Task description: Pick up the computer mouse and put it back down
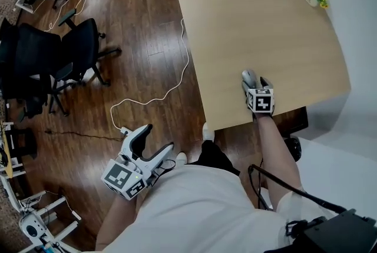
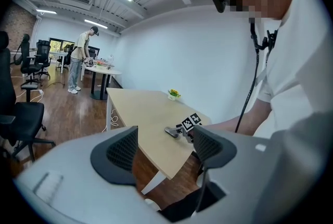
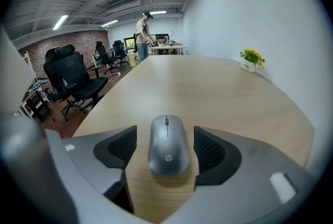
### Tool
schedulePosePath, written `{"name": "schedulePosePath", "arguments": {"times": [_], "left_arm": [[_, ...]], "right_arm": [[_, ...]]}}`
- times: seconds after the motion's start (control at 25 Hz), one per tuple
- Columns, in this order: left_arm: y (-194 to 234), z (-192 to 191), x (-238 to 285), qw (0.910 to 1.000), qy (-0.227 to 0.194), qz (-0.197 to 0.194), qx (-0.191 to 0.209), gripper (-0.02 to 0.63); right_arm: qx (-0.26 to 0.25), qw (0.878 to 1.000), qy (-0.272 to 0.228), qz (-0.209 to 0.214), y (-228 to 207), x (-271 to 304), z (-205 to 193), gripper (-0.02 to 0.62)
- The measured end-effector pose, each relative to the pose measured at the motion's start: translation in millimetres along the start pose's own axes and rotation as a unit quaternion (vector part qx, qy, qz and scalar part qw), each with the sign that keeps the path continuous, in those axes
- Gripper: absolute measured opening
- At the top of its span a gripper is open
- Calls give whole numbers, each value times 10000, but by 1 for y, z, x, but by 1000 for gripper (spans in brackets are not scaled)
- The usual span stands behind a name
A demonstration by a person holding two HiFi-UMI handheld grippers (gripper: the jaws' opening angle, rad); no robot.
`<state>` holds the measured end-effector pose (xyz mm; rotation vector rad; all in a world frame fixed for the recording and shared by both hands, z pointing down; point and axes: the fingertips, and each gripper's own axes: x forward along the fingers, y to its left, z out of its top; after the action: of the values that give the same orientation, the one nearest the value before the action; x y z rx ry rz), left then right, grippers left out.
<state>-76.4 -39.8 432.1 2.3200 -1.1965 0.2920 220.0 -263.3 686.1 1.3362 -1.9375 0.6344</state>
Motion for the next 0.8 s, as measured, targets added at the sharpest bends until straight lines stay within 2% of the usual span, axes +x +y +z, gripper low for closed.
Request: {"name": "schedulePosePath", "arguments": {"times": [0.4,0.8], "left_arm": [[-22,-15,-37,9950,-270,-900,352,318],[-45,-45,-79,9846,-282,-1564,728,318]], "right_arm": [[80,9968,-770,-220,55,-162,1,359],[146,9887,-1449,-361,137,-342,-39,374]]}}
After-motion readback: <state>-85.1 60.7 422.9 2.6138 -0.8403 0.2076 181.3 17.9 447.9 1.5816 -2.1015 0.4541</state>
